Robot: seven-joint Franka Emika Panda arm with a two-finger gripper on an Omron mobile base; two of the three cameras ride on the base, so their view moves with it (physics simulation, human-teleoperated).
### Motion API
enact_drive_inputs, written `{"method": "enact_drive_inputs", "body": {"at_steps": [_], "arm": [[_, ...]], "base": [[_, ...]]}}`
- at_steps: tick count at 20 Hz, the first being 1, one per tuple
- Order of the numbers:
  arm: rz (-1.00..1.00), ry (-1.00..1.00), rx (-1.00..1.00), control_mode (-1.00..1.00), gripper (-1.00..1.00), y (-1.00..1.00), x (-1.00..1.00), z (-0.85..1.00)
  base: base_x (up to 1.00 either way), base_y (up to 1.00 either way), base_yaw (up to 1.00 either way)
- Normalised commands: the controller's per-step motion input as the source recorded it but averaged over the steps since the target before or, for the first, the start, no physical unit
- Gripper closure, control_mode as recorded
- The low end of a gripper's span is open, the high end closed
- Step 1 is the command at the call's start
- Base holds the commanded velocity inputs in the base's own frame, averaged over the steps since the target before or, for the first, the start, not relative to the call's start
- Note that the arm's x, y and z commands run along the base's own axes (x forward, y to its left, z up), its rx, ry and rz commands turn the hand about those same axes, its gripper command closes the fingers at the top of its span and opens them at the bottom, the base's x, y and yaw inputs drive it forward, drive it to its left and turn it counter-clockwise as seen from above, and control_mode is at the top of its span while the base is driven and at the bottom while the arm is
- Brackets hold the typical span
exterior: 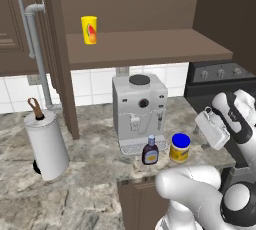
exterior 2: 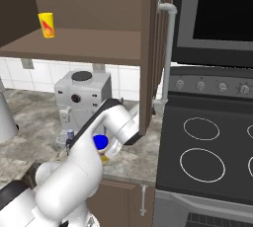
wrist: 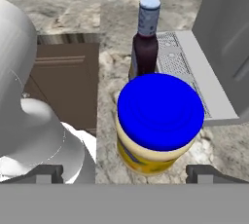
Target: Pick the mayonnaise and condiment bottle from the counter and place them in the cabinet.
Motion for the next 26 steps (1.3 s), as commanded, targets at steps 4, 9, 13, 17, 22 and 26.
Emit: {"method": "enact_drive_inputs", "body": {"at_steps": [4,9,13,17,22,26], "arm": [[0.00,0.00,0.06,-1.00,-1.00,0.10,0.13,-0.09],[0.00,0.00,0.04,-1.00,-1.00,0.00,0.23,-0.13],[0.00,0.00,0.03,-1.00,-1.00,0.02,0.18,-0.09],[0.01,0.00,0.03,-1.00,-1.00,0.08,0.09,-0.06],[0.03,0.00,0.05,-1.00,-1.00,0.13,0.05,-0.11],[0.04,0.00,0.05,-1.00,-1.00,0.13,0.06,-0.15]], "base": [[0.00,0.00,0.00],[0.00,0.00,0.00],[0.00,0.00,0.00],[0.00,0.00,0.00],[0.00,0.00,0.00],[0.00,0.00,0.00]]}}
